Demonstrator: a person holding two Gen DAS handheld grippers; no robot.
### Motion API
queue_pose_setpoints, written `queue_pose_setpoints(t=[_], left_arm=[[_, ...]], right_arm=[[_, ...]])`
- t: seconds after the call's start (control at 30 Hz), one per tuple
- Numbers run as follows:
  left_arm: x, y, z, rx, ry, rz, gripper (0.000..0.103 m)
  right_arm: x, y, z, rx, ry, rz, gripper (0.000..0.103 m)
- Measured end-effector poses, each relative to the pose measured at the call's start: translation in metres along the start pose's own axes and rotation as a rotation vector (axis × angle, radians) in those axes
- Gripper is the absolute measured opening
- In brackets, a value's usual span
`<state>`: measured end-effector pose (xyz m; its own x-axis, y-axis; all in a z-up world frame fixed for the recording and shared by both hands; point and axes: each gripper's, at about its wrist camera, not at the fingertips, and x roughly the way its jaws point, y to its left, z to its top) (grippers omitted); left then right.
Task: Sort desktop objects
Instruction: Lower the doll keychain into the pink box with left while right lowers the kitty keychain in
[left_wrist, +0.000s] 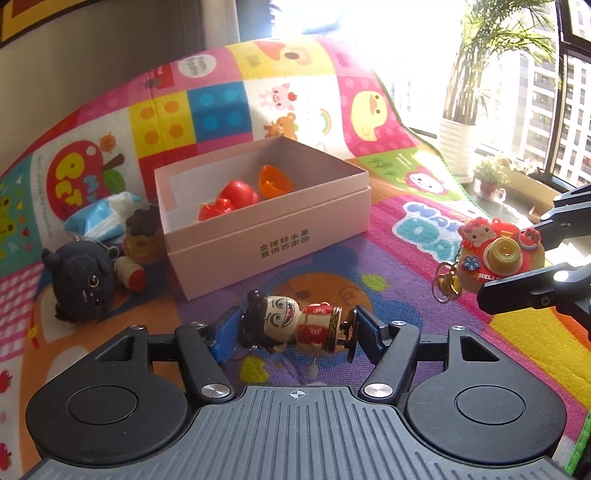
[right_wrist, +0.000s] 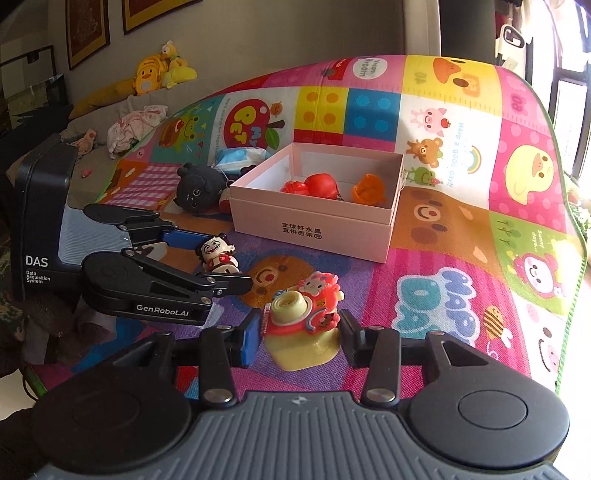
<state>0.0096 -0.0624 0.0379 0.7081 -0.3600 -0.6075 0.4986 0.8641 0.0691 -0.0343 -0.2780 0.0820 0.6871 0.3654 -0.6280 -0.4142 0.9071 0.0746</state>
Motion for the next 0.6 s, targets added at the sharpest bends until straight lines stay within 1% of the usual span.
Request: queue_pose_setpoints(t=[0.07,0.1,0.13,0.2,0.3,0.33,0.37,0.43,0.53,0.6], left_arm=[[-0.015,0.004,0.008,-0.014,-0.037,-0.01,0.07],[-0.024,0.007,0.017,-0.02,-0.072,-0.004,0.07],[-0.03,0.01,0.025,-0.022,-0.102,0.007,0.07],[-0.04,0.018,0.052,-0.025,-0.194,0.042,0.07],[-0.035,0.026,0.091,-0.04,-0.283,0.071,0.07],[-0.029,0.028,0.101,-0.05,-0.291,0.066,0.07],[-0.02,0.029,0.111,-0.059,-0.29,0.051,0.07],[0.009,0.029,0.126,-0.076,-0.258,0.021,0.07],[0.056,0.029,0.134,-0.122,-0.177,-0.019,0.07],[0.084,0.029,0.133,-0.145,-0.116,-0.038,0.07]], right_arm=[[-0.009,-0.002,0.009,-0.002,-0.02,0.022,0.043],[-0.014,-0.003,0.015,-0.01,-0.04,0.02,0.043],[-0.023,-0.005,0.024,-0.017,-0.077,0.011,0.043],[-0.042,-0.011,0.042,-0.02,-0.155,0.001,0.043],[-0.062,-0.013,0.061,-0.046,-0.255,-0.038,0.043],[-0.065,-0.012,0.064,-0.057,-0.275,-0.054,0.043],[-0.067,-0.012,0.066,-0.064,-0.286,-0.062,0.043],[-0.068,-0.013,0.067,-0.067,-0.287,-0.062,0.043],[-0.064,-0.016,0.065,-0.071,-0.265,-0.067,0.043],[-0.06,-0.02,0.062,-0.068,-0.248,-0.076,0.043]])
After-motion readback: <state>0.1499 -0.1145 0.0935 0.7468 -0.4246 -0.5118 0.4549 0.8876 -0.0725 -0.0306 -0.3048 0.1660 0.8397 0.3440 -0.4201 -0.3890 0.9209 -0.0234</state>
